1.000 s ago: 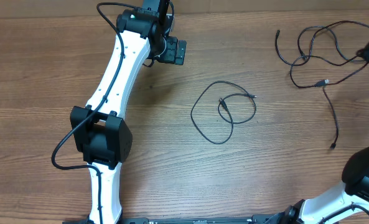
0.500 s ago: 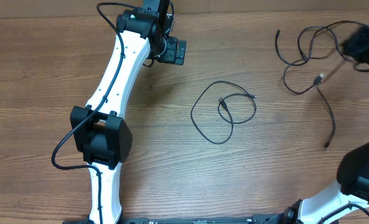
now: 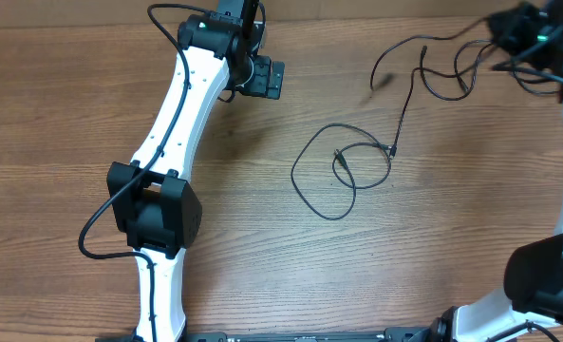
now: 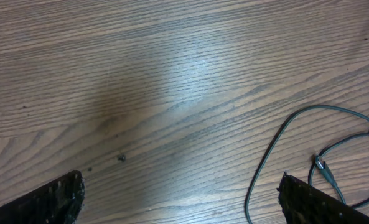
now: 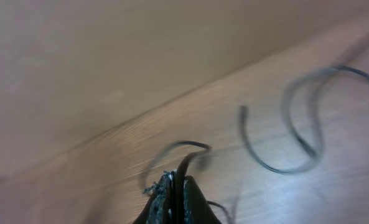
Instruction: Untangle cables
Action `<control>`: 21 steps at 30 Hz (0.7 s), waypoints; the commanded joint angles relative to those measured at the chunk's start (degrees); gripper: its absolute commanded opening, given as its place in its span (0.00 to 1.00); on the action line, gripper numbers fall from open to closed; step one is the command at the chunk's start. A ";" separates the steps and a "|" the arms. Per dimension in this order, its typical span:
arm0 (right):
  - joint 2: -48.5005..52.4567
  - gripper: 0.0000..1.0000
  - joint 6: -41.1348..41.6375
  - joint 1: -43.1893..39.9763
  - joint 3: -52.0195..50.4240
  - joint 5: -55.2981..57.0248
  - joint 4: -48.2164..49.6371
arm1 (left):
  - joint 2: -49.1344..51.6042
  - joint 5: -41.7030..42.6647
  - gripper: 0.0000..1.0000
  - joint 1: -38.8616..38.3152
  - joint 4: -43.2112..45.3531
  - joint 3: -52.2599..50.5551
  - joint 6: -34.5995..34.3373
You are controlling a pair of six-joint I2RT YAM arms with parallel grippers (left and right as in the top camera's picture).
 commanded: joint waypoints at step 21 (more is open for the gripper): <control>6.64 0.04 -6.91 -22.73 0.81 7.78 -4.81 | 0.26 0.02 1.00 -0.22 0.00 0.22 -0.31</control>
